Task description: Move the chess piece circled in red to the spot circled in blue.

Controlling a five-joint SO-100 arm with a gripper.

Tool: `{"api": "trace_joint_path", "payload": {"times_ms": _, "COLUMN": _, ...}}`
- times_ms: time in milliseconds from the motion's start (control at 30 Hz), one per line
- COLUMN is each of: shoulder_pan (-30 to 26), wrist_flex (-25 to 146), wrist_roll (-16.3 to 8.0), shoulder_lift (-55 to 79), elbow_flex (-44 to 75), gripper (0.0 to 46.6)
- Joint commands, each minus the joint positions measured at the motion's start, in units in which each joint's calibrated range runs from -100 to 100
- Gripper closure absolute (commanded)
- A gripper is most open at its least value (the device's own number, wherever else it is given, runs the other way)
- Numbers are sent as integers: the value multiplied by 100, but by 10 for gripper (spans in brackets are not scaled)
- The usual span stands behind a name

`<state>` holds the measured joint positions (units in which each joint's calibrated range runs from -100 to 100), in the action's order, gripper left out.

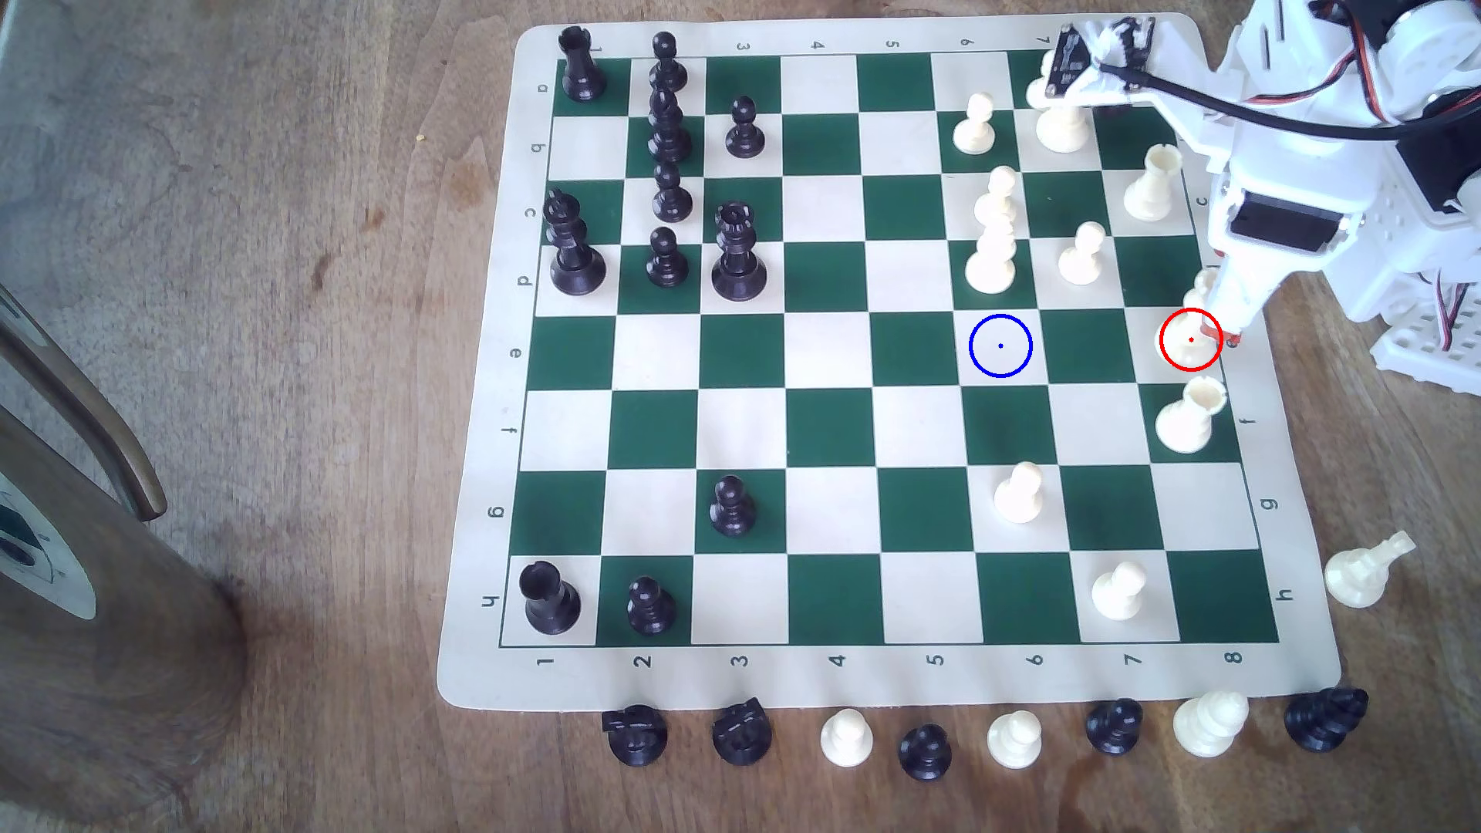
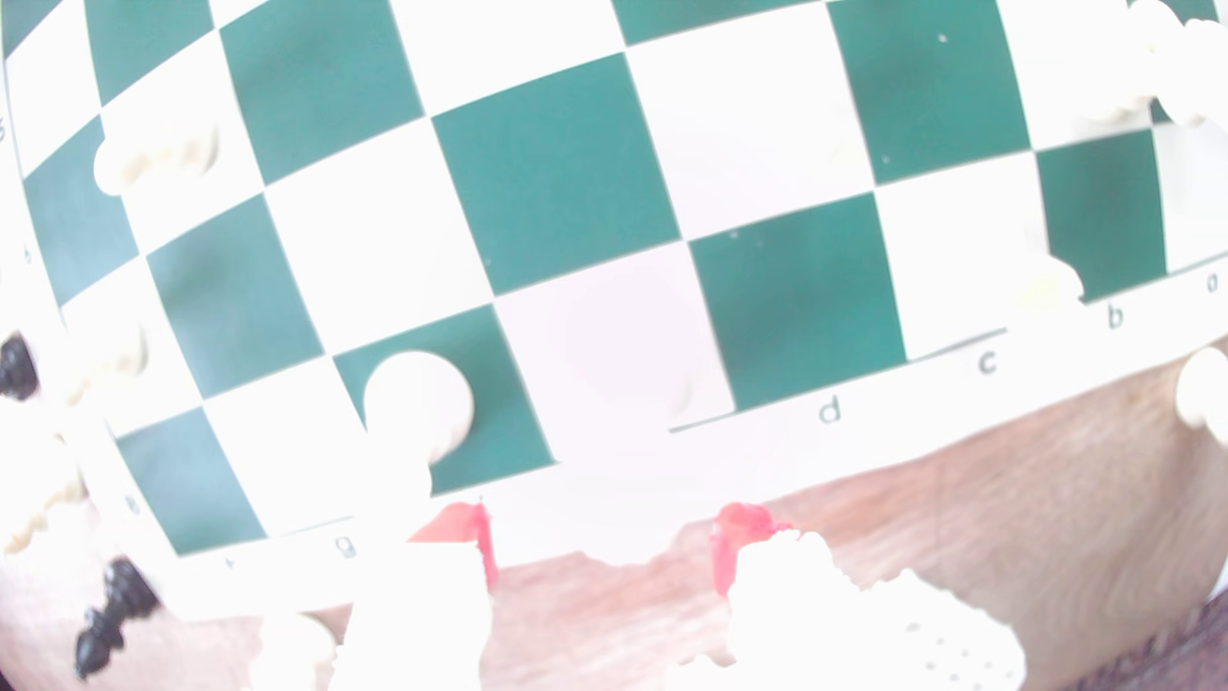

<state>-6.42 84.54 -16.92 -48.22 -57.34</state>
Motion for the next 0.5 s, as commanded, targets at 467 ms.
{"api": "trace_joint_path", "payload": {"times_ms": 467, "shoulder_pan": -144, "wrist_flex": -493, "wrist_roll": -24, "shoulder_lift": 280, "elbow_flex": -150, "gripper": 311}}
